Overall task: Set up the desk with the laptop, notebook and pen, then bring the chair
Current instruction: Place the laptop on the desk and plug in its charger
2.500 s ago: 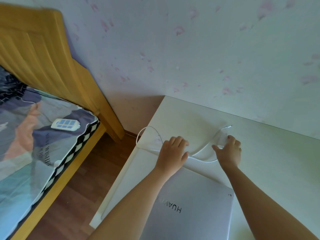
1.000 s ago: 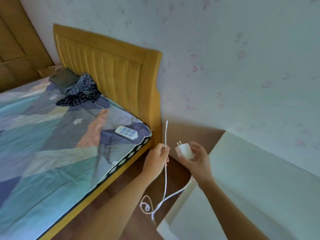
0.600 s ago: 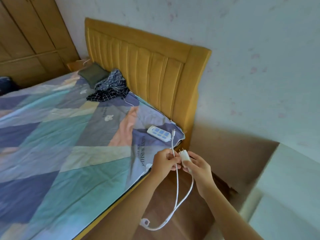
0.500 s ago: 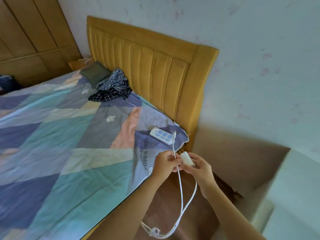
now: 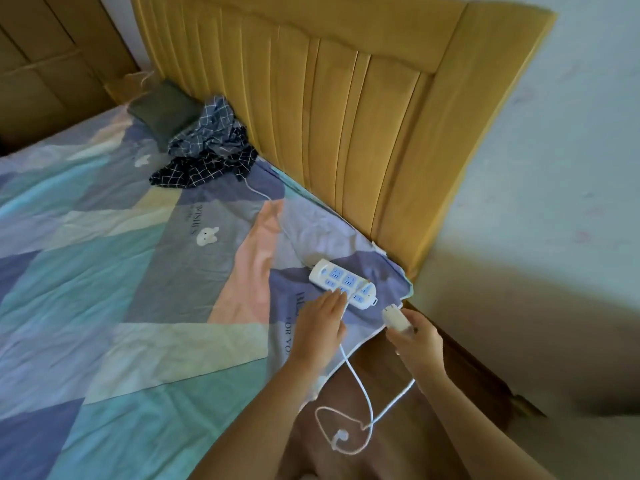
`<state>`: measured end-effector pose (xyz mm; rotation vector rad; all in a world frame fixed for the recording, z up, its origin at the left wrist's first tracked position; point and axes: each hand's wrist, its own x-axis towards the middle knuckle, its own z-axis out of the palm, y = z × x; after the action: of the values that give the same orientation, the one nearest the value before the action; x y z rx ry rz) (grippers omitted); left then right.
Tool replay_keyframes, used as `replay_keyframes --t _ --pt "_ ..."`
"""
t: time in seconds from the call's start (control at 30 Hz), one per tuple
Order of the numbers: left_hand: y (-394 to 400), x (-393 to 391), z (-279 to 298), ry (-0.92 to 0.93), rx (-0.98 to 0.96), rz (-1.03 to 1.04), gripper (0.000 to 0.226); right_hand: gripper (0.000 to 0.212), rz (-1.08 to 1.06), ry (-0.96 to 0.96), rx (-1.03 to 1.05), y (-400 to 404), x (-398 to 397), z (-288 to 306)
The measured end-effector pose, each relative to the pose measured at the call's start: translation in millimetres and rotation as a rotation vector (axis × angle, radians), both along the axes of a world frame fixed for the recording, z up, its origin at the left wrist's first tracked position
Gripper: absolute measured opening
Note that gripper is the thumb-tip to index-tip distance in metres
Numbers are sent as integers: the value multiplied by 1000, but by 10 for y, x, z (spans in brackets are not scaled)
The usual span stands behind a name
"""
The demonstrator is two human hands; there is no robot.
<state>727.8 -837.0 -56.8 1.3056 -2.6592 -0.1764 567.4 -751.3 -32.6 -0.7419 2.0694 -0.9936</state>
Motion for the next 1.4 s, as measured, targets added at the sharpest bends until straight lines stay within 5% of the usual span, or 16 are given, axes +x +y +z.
replay_keyframes --t 0.17,0.33,0.8,1.4 --pt "-626 -29 -645 -327 -46 -176 70 37 30 60 91 -456 -14 -486" --pt "-1117 14 -1239 -386 -68 -269 74 37 23 110 212 -765 185 -931" --pt "-1414 43 -1851 -150 -39 -411 72 23 130 570 478 -1341 419 -1153" --pt "-1458 114 -2000 24 -163 -430 45 20 65 510 658 -1712 439 -1342"
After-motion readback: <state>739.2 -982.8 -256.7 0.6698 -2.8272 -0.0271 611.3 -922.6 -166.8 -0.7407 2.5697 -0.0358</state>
